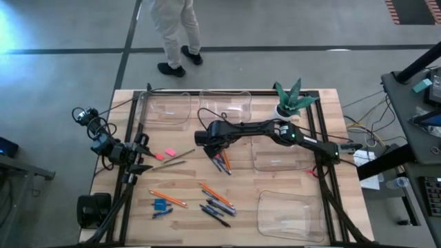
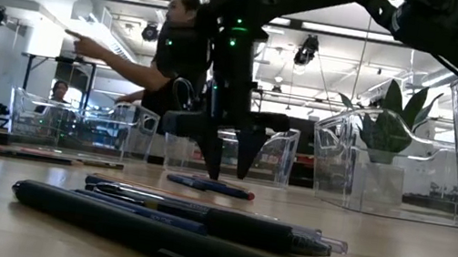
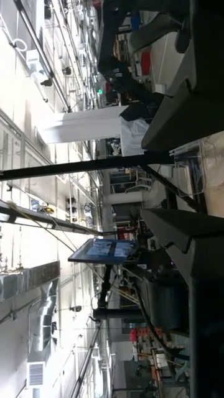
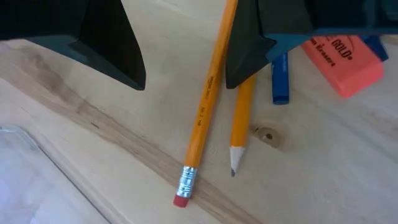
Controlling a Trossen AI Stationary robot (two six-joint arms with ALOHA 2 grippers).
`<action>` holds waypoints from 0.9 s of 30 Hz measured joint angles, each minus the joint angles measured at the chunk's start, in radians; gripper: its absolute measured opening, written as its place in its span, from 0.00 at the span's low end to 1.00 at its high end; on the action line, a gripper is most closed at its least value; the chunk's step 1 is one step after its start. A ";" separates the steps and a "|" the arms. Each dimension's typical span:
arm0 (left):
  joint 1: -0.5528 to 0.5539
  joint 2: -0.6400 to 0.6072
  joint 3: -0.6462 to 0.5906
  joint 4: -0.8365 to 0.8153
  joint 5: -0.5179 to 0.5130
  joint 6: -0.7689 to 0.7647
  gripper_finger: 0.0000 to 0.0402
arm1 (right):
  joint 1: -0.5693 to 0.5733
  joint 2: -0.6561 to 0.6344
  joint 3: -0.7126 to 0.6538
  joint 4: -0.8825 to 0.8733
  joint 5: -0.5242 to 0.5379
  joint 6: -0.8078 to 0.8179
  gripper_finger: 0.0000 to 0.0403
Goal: Sort crayons/erasers/pens/pencils in bins
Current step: Put the orange pencil into the middle transparent bin
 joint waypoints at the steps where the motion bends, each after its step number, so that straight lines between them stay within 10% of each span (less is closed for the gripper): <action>1: 0.000 0.000 0.000 0.000 0.000 0.000 0.38 | 0.000 0.001 0.000 0.000 0.000 0.000 0.53; 11: 0.000 0.000 0.000 0.000 0.000 0.000 0.38 | 0.000 0.036 0.003 0.020 -0.024 -0.020 0.48; 27: 0.000 0.000 0.000 0.000 0.000 0.000 0.38 | -0.010 0.039 0.010 0.037 -0.051 -0.101 0.10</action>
